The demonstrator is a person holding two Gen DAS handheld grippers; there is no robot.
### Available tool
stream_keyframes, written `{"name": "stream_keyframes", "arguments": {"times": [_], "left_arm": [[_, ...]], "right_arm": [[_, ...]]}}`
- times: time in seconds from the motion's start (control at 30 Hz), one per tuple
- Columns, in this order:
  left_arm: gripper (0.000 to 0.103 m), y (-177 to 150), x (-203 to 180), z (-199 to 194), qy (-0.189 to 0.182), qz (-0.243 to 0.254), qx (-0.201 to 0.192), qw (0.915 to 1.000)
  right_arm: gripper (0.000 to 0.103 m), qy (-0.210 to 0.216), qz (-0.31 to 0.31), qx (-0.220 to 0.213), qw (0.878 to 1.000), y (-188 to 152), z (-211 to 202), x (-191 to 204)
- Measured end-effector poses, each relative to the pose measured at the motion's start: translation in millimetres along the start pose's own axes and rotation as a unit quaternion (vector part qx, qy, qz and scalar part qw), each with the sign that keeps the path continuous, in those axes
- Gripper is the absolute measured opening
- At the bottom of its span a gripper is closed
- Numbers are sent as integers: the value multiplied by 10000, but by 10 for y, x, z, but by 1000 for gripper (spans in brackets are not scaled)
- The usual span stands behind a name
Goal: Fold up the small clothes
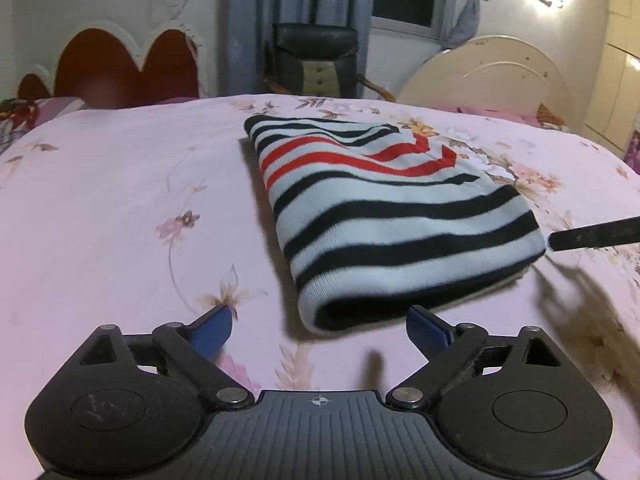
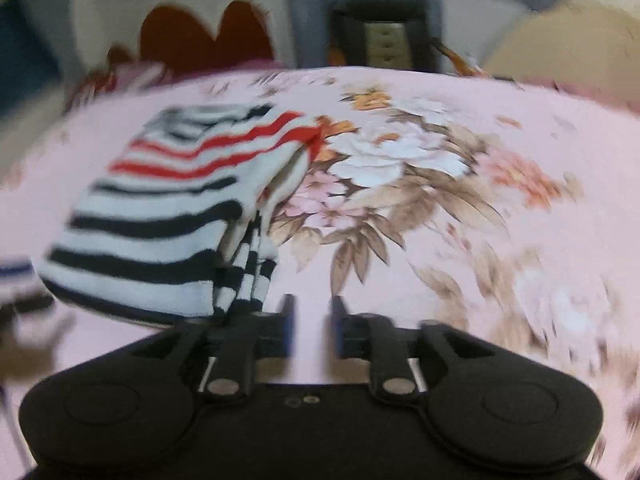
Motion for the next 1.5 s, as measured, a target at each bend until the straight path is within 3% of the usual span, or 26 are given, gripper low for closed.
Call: {"name": "stream_keyframes", "arguments": {"times": [0.07,0.13,0.3,0.53,0.83,1.0,1.27,1.5], "left_arm": [[103,-2,-77,-91,167,-46,-27,9998],[103,10,-173,-178,223,-60,-75,9997],[103,64,-388,-449,356,-178,-154,9991],[103,56,-745,-1052,330,-241,-409,9983],[103,-119,-1088,-1997,332,-528,-701,9956],[103,-172,-1189,-2378,370,-388,-857,9949],[103,-32,-1269,-2796,373,-251,-1226,9914],[103,-8,-1312,-2957,474,-252,-1322,9898]], "right_arm": [[52,173,265,-96,9995,-41,-174,-14],[81,280,387,-199,9987,-90,-334,10],[102,348,308,-204,9987,-270,-663,96],[102,43,-23,-413,9991,-543,-1265,154],[102,122,-214,-989,9948,-868,-2207,280],[102,182,-326,-1189,9922,-983,-2584,370],[102,161,-290,-1458,9888,-1063,-2902,377],[102,237,-360,-1587,9864,-1044,-3006,436]]}}
Point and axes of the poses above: each gripper's, at about its wrist camera, not at the fingertips, and z roughly the way its jaws point, x to its left, y to its top, the point moved 8 cm from there along z, roughly the way its jaws point, and after that the axes turned 13 degrees about z, right-handed, at the moved point
